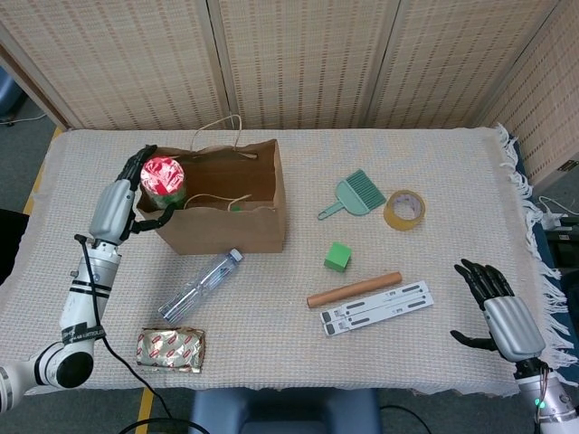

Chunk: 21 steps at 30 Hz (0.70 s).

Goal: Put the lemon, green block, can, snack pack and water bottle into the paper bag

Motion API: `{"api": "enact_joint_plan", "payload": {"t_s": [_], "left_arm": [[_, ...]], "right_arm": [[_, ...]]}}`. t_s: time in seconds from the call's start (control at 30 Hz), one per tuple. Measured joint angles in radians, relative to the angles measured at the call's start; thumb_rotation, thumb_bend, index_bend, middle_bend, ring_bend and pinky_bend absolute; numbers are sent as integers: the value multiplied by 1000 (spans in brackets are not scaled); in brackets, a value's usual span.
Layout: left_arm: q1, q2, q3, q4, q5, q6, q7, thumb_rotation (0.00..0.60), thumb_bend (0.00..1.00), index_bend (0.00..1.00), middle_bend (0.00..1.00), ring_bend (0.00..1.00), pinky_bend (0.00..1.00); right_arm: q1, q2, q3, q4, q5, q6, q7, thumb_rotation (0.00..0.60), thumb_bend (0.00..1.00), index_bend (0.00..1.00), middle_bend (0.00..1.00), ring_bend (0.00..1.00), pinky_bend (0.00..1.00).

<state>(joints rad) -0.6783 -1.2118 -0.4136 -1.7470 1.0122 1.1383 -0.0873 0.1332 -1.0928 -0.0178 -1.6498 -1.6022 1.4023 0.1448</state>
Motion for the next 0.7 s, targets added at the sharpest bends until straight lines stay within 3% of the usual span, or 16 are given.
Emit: {"api": "enact_joint_plan", "payload": {"t_s": [0.33,0.7], "left_arm": [[1,-7,-15,-17,-14,6,-20,600,340,0,0,0,123],[-69,-16,-75,-57,-136,-39,17,600,332,0,0,0,120]], "right_arm": [[1,5,-3,2,-5,-2,10,600,0,0,0,0,0],[1,3,-1,0,1,-3,-3,600,0,0,0,0,0]]}}
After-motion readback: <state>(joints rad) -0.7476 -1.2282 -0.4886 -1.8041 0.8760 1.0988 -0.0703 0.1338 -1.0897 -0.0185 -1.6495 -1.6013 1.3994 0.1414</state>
